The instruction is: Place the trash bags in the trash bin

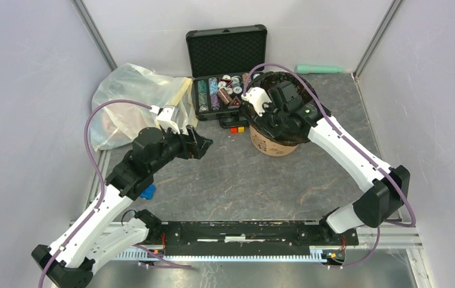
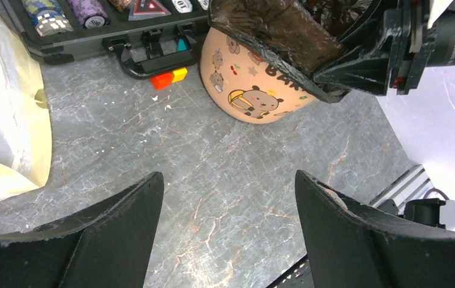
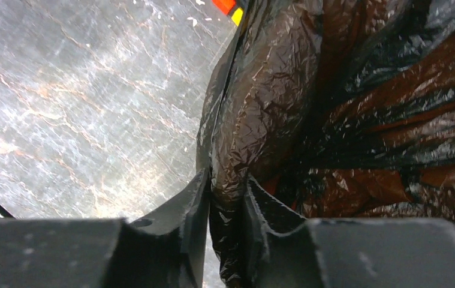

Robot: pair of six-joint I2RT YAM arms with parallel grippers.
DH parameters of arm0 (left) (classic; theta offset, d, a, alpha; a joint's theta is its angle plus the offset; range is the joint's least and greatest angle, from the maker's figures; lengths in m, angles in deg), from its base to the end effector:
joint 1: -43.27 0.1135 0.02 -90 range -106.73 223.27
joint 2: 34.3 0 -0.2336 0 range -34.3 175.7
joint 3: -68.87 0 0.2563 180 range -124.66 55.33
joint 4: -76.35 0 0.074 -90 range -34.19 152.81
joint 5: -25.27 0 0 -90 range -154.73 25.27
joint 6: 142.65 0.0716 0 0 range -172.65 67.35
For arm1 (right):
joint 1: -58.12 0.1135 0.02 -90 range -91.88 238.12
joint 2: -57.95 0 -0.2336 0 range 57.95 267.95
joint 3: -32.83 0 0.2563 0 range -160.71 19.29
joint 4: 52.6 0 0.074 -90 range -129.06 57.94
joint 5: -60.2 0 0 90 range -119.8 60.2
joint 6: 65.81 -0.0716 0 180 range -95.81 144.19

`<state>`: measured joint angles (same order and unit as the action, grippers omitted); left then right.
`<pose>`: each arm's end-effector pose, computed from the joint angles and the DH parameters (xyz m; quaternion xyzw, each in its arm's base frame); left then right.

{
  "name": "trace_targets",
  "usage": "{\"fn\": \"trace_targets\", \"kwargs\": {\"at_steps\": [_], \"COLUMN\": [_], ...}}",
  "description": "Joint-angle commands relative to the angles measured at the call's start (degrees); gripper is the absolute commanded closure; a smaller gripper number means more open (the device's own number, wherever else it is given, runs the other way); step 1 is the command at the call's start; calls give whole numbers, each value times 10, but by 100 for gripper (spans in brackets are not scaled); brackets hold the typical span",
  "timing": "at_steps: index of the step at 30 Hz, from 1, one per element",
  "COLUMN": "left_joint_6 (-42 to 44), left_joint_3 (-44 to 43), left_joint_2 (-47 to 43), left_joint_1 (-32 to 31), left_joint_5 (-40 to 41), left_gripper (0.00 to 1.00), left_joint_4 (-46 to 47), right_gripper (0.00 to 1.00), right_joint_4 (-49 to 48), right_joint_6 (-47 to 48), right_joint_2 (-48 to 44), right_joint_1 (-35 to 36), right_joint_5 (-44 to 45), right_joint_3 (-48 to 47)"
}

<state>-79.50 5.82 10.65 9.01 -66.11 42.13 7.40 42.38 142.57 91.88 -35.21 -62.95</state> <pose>0.1959 -0.1355 0.3177 0.0589 0.7971 -0.3138 0.5126 0.2832 0.1974 0.2863 -0.4245 0.8334 0.0913 0.3419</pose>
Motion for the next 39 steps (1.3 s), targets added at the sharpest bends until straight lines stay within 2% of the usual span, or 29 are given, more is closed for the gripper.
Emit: {"fn": "trace_targets", "kwargs": {"at_steps": [1,3,14,16,19,20,24,30,36,39], "left_joint_6": [25,24,19,17,15,14,11,4,-5,-9], "left_joint_3": [9,11,13,14,18,19,25,38,62,81], "left_joint_2": [-7,-7,-4,-5,-6,-6,-6,-13,-41,-58], "left_joint_1": [-3,-2,-2,-2,-2,-2,-3,-2,-2,-2], "left_joint_5": [12,12,12,12,10,10,9,9,12,25], "left_gripper": [13,13,13,13,13,13,13,13,13,13], "left_joint_4": [-1,-1,1,1,2,1,5,8,9,9], "right_gripper": [76,84,85,71,44,32,2,2,2,2], "right_joint_4": [-30,-33,-64,-62,-50,-46,-44,-124,-319,-378], "right_joint_6": [-10,-18,-59,-61,-62,-63,-74,-101,-143,-160], "right_joint_2": [21,32,34,29,20,16,-24,-146,-347,-437], "right_joint_1": [5,7,21,22,22,22,22,22,22,22], "right_joint_5": [-41,-56,-78,-74,-51,-40,-6,72,240,327], "right_joint_3": [-40,-53,-68,-67,-63,-62,-52,0,227,333]}}
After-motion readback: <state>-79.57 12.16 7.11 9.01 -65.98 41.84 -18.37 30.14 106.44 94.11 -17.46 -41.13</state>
